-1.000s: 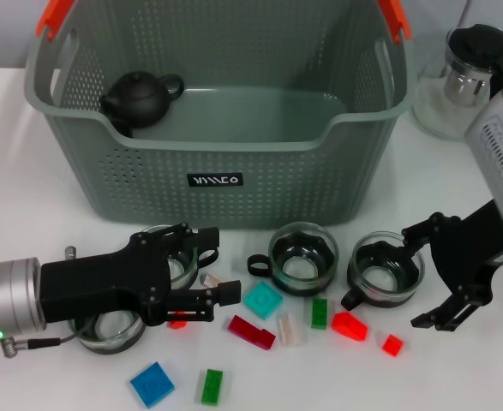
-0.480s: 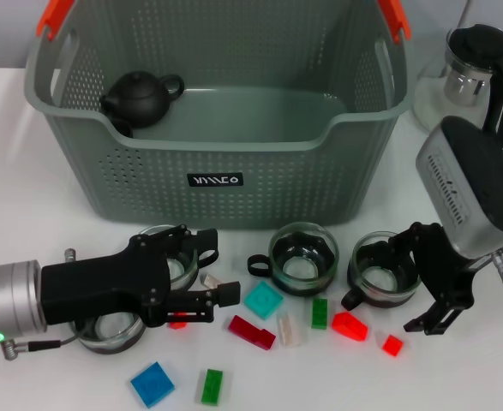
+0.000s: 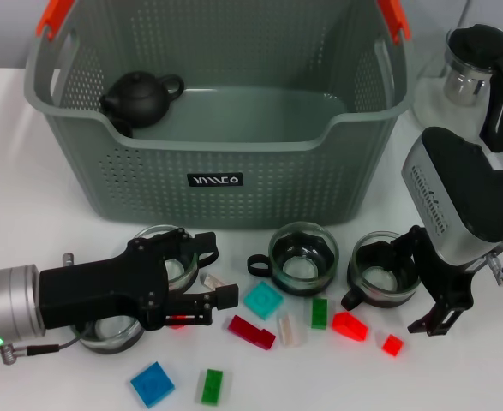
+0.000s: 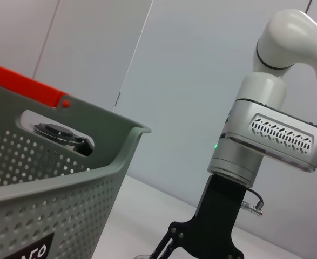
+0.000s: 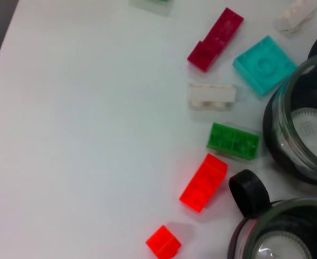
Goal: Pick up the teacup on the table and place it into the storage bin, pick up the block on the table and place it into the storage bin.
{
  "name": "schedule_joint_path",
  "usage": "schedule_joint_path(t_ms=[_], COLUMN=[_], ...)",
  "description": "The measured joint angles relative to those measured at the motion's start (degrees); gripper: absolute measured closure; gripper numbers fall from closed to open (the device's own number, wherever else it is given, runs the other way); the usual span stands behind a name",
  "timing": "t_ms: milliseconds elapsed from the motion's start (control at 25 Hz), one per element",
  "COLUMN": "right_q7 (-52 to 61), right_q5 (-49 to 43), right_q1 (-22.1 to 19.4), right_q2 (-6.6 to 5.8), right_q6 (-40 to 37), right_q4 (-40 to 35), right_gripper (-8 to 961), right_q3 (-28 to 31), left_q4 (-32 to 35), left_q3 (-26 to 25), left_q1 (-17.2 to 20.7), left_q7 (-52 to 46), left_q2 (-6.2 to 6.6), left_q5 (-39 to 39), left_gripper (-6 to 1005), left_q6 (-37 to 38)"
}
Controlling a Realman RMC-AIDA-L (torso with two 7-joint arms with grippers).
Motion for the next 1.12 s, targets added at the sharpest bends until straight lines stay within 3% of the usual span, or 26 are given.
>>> schedule_joint_path(t_ms=[160,400,840,1120], right_q7=[0.28,3.33,4.98,5.52], right_q5=[-0.01,-2.85,-2.64,-2.65], right_q1=[0.0,1.44,2.09,2.17], right_q2=[0.0,0.09,0.09,0.03], right_q6=[0.02,-0.05,-0.84,-1.34], right_q4=[0.0,1.13,1.36,1.07], right_gripper=[11,121,614,778], right_q3=[-0.72,-2.4,-2.25,-1.88], left_q4=[0.0,0.0,0.0,0.0], left_q3=[0.0,0.01,0.01,0.01], left_q1=[0.2,0.44,0.45,0.51], left_q7=[0.0,0.05,0.09,0.09], left_q2=[0.04,0.07,0.16,0.23], left_q5=[-0.03,-0.08,-0.08,-0.08], left_gripper=[54,54,53,53], left_q6=[0.0,0.01,-0.38,-0.51])
